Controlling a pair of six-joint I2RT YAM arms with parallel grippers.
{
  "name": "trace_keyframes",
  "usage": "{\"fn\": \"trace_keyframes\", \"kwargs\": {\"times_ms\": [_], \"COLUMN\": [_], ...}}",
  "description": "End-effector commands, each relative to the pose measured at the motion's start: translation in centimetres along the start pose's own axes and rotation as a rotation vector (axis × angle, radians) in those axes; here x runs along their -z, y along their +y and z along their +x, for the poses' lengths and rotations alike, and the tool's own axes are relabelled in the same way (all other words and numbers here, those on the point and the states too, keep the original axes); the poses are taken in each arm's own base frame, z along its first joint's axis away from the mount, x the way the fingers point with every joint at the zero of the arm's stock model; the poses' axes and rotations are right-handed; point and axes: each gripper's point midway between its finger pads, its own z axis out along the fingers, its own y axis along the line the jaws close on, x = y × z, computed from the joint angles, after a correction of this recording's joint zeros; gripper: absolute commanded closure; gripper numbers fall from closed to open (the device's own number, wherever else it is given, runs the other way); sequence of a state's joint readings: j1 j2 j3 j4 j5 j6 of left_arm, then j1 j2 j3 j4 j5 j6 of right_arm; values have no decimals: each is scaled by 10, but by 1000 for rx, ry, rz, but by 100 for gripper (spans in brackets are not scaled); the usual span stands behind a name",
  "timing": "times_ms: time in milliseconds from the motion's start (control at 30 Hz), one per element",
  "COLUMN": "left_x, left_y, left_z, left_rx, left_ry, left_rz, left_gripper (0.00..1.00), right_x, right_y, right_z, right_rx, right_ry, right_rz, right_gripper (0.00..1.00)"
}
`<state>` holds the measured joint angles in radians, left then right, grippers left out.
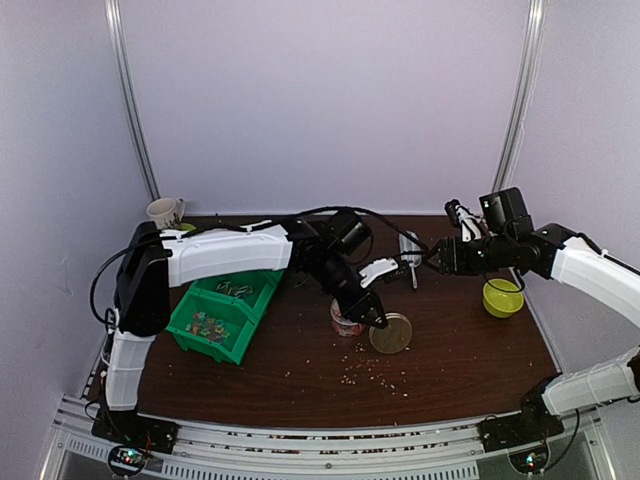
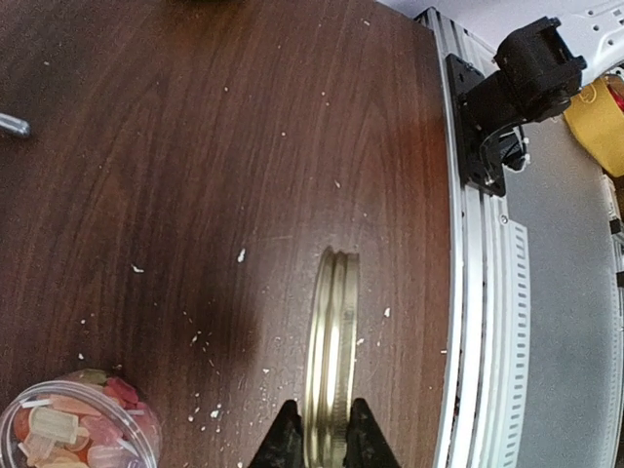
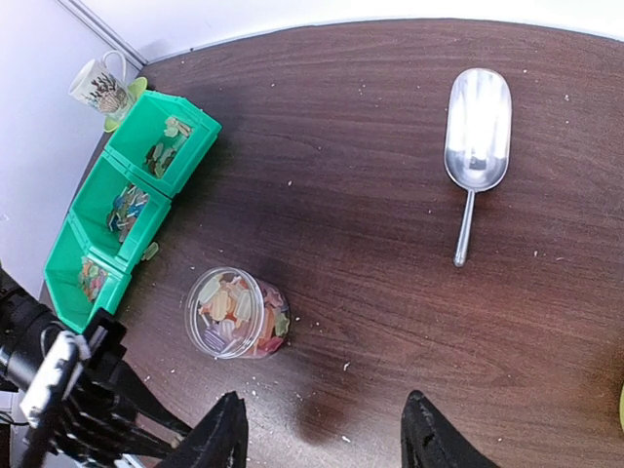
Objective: Pack the candies
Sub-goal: Place the box lid at the center of the board.
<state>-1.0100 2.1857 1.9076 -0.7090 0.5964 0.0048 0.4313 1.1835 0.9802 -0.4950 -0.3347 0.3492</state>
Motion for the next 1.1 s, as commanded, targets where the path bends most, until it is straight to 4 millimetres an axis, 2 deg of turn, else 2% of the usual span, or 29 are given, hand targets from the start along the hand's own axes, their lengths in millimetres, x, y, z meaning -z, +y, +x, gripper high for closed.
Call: {"fn": "trace_keyframes", "kwargs": {"times_ms": [0,200,433,633,800,867,933,1067], "left_x": [-13,-37,-51,-55,-45,-35,-21,14], "left_y": [4,22,35,41,47,49,51,54], "left_z": [-10,3,19,30,23,15,6,-8], "left_rx": [58,140,182,194,171,164,156,138], "left_ry": [-11,27,84,120,105,85,60,12], "left_rz": [31,18,-15,-38,-88,-113,-139,-213], "left_gripper": [86,86,82,71,54,48,42,32], "right_x": [0,-2,-5,-7,-5,-3,-1,0], "right_y": [-2,-1,0,-1,-2,-1,2,10], "right_z": [-3,0,2,7,9,11,16,34], "right_rx": [-11,-10,-7,2,18,30,54,119], "right_ry": [-30,-25,-9,10,19,26,36,80], "right_rz": [-3,-13,-24,-21,-14,-18,-25,-29], "right_gripper": [46,46,46,46,45,39,31,25]}}
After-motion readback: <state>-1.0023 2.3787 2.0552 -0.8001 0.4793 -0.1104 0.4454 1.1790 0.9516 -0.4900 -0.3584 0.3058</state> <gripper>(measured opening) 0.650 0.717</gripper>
